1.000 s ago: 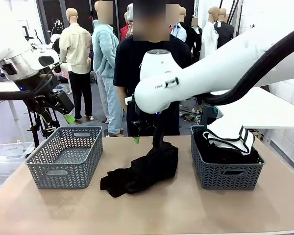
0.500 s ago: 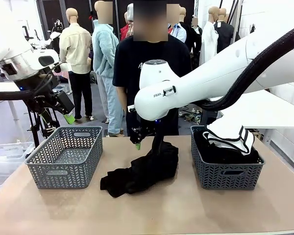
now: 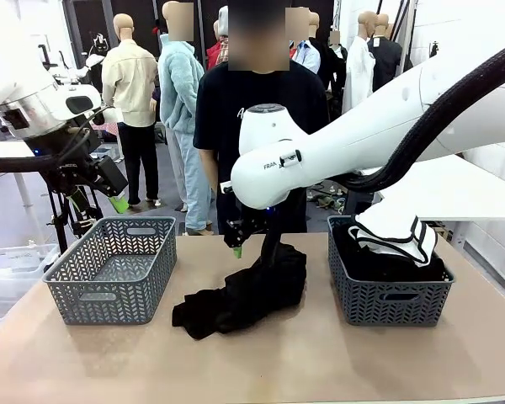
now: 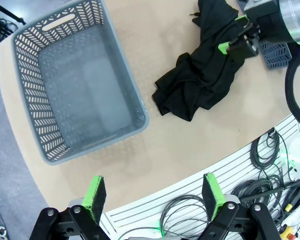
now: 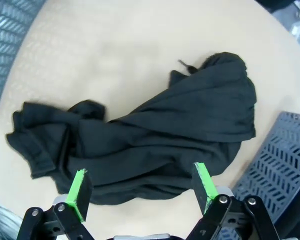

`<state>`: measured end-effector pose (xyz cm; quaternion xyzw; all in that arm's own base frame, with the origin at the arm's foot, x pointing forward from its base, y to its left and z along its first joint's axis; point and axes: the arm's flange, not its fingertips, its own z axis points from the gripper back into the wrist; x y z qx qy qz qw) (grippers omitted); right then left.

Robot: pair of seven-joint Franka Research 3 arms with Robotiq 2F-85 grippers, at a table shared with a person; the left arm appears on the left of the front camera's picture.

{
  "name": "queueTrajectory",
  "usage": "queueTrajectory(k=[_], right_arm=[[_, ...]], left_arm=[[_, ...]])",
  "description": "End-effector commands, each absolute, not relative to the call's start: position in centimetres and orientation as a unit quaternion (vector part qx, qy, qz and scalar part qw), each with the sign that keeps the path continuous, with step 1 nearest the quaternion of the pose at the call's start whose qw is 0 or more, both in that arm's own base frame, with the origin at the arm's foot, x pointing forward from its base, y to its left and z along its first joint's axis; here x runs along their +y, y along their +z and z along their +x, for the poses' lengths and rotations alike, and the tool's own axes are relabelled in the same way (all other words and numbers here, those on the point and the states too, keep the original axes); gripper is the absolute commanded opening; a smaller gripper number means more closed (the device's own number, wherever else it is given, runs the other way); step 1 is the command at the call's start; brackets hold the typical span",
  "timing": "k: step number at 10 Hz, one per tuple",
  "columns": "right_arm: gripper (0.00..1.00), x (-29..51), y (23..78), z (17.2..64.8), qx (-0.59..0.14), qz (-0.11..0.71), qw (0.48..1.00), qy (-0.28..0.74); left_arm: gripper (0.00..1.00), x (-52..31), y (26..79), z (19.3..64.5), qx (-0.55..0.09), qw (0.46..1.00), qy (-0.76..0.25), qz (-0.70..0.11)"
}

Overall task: Sort the tops and bottoms.
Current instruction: Lift clothes from the center of the table with your right hand.

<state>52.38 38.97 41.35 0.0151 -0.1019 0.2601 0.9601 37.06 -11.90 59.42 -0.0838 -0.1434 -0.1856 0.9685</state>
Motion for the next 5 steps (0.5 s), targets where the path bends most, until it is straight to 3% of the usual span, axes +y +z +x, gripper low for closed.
queueTrajectory(k=[1, 5], right_arm=[[1.0, 39.5, 39.3, 54.8, -0.11, -0.011, 0.972, 0.205], [1.0, 39.2, 36.4, 56.8, -0.113, -0.061, 0.976, 0.178]], left_arm=[[1.0, -11.5, 59.4, 37.1, -0.144, 0.967, -0.191, -0.087], [1.0, -11.5, 59.4, 37.1, -0.144, 0.967, -0.191, -0.087]])
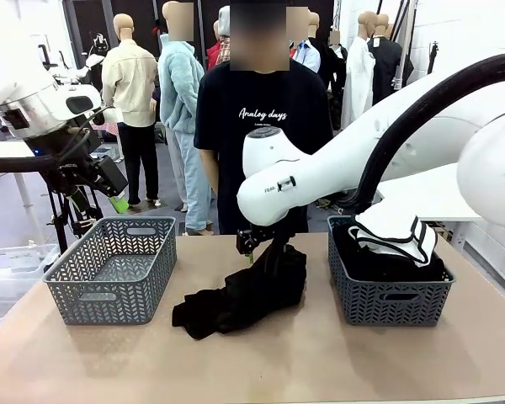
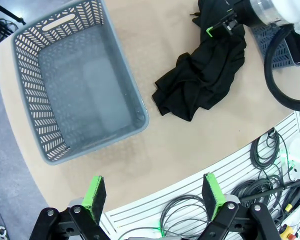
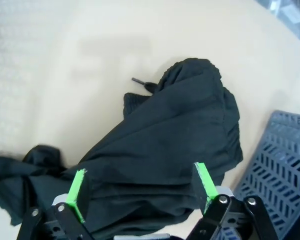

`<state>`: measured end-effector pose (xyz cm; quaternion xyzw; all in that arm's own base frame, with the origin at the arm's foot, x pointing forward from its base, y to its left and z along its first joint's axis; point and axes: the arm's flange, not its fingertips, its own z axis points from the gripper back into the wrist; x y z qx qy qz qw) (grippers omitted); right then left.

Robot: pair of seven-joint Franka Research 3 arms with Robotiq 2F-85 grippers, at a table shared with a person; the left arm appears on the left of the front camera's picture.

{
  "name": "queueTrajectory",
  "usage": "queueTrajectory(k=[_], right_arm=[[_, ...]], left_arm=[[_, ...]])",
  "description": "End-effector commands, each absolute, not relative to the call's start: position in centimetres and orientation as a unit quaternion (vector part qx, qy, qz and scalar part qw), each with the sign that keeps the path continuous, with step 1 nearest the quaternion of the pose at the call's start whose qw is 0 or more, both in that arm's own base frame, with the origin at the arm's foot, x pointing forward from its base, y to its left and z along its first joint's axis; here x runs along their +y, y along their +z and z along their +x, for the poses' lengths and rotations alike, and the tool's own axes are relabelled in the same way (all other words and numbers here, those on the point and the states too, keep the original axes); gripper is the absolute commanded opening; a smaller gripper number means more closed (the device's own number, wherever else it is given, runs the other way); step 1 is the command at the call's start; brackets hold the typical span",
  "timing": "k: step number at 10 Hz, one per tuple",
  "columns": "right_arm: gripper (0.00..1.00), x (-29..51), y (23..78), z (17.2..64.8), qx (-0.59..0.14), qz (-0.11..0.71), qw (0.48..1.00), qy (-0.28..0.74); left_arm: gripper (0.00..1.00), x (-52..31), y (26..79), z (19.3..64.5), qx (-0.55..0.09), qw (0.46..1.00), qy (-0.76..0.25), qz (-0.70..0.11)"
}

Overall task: Sort the tops and bottoms.
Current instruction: Lift clothes from the center of the table with your right hand.

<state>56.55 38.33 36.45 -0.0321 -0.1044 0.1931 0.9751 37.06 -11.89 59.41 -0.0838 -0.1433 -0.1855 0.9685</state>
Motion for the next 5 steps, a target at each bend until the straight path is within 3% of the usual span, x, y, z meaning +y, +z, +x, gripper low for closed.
queueTrajectory(k=[1, 5], right_arm=[[1.0, 39.16, 36.0, 56.95, -0.122, -0.067, 0.975, 0.176], [1.0, 38.85, 35.0, 57.19, -0.097, -0.076, 0.979, 0.161]], left_arm=[[1.0, -11.55, 59.41, 37.08, -0.144, 0.967, -0.191, -0.087], [1.0, -11.55, 59.41, 37.08, -0.144, 0.967, -0.191, -0.087]])
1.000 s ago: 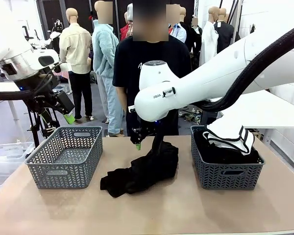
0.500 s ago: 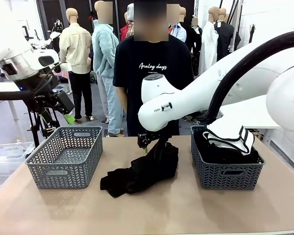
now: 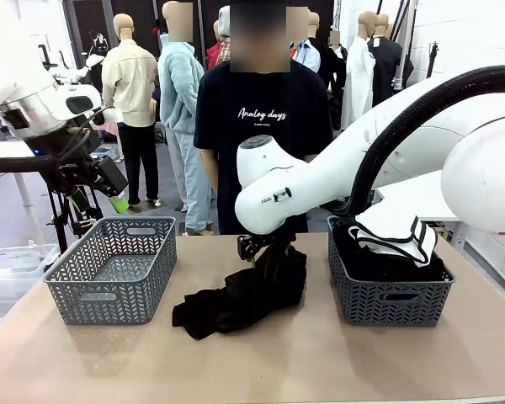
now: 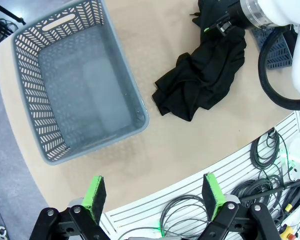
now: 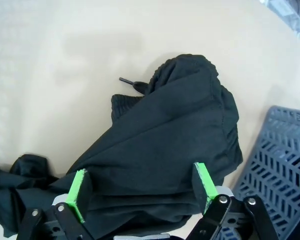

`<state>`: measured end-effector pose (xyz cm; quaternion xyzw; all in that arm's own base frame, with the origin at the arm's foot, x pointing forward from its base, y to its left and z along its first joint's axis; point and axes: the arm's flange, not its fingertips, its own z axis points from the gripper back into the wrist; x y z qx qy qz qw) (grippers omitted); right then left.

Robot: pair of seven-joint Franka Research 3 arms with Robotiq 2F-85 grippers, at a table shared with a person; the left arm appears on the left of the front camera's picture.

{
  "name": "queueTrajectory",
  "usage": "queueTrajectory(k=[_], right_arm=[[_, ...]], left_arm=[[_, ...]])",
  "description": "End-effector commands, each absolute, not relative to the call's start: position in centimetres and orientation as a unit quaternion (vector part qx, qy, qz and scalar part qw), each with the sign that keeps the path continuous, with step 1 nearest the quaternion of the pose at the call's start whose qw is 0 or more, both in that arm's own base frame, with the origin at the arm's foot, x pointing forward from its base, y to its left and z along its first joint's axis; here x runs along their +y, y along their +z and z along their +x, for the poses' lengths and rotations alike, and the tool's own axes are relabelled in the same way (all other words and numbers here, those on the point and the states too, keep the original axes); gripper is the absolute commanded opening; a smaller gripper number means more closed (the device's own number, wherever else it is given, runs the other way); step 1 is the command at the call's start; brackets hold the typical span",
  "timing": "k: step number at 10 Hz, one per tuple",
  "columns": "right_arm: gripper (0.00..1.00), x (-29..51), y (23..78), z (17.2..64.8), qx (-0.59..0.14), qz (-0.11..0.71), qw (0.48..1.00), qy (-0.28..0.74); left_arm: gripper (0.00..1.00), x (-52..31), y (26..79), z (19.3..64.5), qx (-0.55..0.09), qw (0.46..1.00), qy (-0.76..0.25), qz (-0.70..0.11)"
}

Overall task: Sort the tops and bottoms.
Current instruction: Lift clothes from the center of the table with your right hand.

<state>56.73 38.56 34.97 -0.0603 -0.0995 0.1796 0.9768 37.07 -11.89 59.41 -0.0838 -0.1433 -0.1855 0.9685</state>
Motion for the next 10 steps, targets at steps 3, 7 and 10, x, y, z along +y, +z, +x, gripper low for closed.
queueTrajectory(k=[3, 7, 10], right_arm=[[0.78, 38.5, 34.4, 57.9, -0.083, -0.083, 0.983, 0.144], [0.03, 38.5, 33.8, 58.1, -0.059, -0.085, 0.986, 0.134], [0.0, 38.3, 33.7, 58.2, -0.054, -0.084, 0.986, 0.131]], left_arm=[[1.0, -11.5, 59.4, 37.1, -0.144, 0.967, -0.191, -0.087], [1.0, -11.5, 59.4, 37.1, -0.144, 0.967, -0.191, -0.087], [1.0, -11.5, 59.4, 37.1, -0.144, 0.967, -0.191, -0.087]])
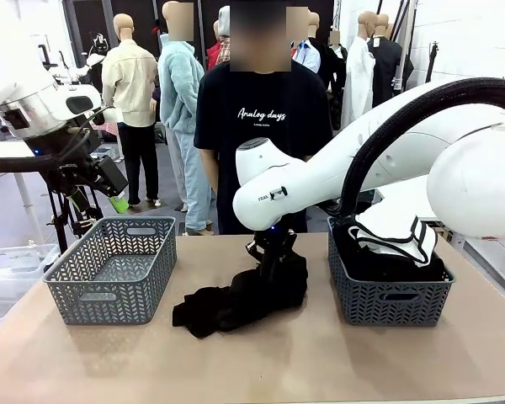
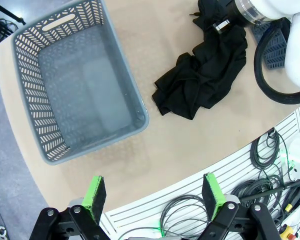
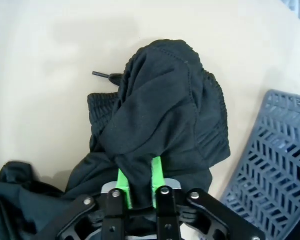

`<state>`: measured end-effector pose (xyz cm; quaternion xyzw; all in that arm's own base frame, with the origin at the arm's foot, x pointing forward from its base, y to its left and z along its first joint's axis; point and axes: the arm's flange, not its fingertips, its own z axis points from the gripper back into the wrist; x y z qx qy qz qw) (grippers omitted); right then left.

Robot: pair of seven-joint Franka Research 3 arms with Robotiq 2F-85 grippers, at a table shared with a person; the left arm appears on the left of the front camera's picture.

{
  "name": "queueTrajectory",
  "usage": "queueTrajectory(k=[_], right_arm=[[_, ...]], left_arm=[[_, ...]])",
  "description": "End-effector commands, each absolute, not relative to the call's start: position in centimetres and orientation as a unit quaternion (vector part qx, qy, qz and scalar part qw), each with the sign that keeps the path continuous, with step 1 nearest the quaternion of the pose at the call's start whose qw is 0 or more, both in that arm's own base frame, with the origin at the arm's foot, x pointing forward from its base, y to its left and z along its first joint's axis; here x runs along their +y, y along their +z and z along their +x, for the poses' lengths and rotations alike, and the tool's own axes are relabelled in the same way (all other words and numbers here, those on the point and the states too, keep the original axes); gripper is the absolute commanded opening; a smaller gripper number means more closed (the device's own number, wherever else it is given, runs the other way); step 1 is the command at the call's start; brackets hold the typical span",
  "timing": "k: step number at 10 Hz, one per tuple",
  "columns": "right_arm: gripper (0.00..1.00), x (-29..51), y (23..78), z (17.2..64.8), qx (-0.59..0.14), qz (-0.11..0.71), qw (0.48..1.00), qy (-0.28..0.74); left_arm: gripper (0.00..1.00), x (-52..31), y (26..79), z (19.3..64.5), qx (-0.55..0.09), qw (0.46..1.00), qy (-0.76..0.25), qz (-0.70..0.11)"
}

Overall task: Sort the tops and bottoms.
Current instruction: Lift clothes from the center of the table with your right hand.

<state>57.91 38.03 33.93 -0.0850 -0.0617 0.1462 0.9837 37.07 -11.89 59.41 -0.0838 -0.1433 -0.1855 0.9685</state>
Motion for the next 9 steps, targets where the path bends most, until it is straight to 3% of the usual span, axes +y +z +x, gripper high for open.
queueTrajectory(k=[1, 6, 9], right_arm=[[0.0, 38.3, 33.7, 58.1, -0.051, -0.078, 0.987, 0.132], [0.0, 36.5, 36.8, 58.0, -0.003, 0.017, 0.995, 0.1], [0.0, 33.0, 46.0, 57.0, -0.087, 0.064, 0.992, 0.065]], left_arm=[[1.0, -11.5, 59.4, 37.1, -0.144, 0.967, -0.191, -0.087], [1.0, -11.5, 59.4, 37.1, -0.144, 0.967, -0.191, -0.087], [1.0, -11.5, 59.4, 37.1, -0.144, 0.967, -0.191, -0.087]])
